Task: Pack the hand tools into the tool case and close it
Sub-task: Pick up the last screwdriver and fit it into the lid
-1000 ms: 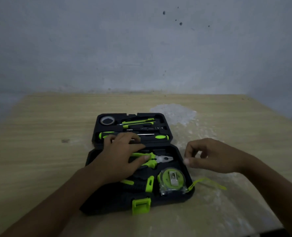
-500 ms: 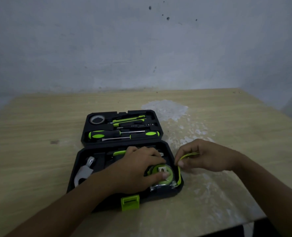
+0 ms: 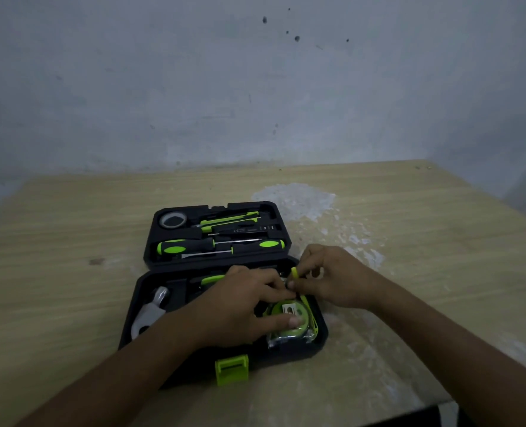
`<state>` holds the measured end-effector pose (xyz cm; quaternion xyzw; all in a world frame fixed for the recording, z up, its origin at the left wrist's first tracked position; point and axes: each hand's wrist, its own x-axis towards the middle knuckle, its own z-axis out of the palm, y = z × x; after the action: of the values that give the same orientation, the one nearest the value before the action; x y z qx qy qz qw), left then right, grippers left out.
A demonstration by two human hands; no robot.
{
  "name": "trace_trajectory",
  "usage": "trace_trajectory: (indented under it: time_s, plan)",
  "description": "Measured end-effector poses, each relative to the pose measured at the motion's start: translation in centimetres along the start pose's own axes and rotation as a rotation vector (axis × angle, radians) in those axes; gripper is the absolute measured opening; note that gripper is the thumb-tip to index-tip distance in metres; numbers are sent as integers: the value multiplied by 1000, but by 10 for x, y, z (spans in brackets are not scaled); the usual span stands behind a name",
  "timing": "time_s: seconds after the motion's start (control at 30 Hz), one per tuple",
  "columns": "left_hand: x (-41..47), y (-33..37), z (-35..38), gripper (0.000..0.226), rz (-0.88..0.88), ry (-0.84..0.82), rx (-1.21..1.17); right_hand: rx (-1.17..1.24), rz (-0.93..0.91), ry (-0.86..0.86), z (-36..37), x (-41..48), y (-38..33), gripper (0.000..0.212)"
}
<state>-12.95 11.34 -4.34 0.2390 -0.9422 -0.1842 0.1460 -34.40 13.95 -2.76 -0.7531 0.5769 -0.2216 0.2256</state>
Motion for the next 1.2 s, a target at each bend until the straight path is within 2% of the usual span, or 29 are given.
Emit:
trace_trajectory:
  time_s: [0.1,0.27,0.33,0.4,0.47,0.53,0.6,0.67,0.73,0.83,0.97,1.0,1.07,1.1,1.2]
  plan:
    - [0,-3,2,52,-17,3,-62,-10,30,53,10,8,-3,13]
    - [-4,-8,-2,53,-48,-3,-72,120,164,52,14,15,6,60]
    - [-7,-12,-10,53,-60,57,-73,176,196,37,17,17,8,67]
    - [-13,-22,-23,49,-131,215,-105,250,168,-6,17,19,7,66]
    - [-20,-42,-38,51,-289,461,-81,308,121,-101,10,22,6,69]
    - [-28,-70,-52,62,-543,666,45,251,116,-191,3,27,6,82]
    - [-36,-100,-61,77,-875,629,5,208,113,-245,-2,35,8,96]
    - [-44,-124,-63,90,-1047,523,-233,206,101,-286,-5,41,10,103]
    - [-47,-135,-63,90,-1032,567,-465,204,98,-311,-6,47,12,106]
    - [-38,-128,-61,71,-951,671,-559,200,64,-314,-5,47,16,103]
    - [-28,-114,-55,15,-811,736,-464,173,13,-211,1,39,17,101]
    - [-26,-110,-59,19,-782,778,-458,156,-11,-152,2,37,16,104]
    - [-22,-103,-70,58,-737,916,-480,119,-63,-25,5,33,15,113]
    - [-21,-99,-77,66,-703,973,-487,100,-79,36,7,32,14,118]
    - [-28,-88,-85,63,-512,989,-461,94,-108,174,12,26,12,130]
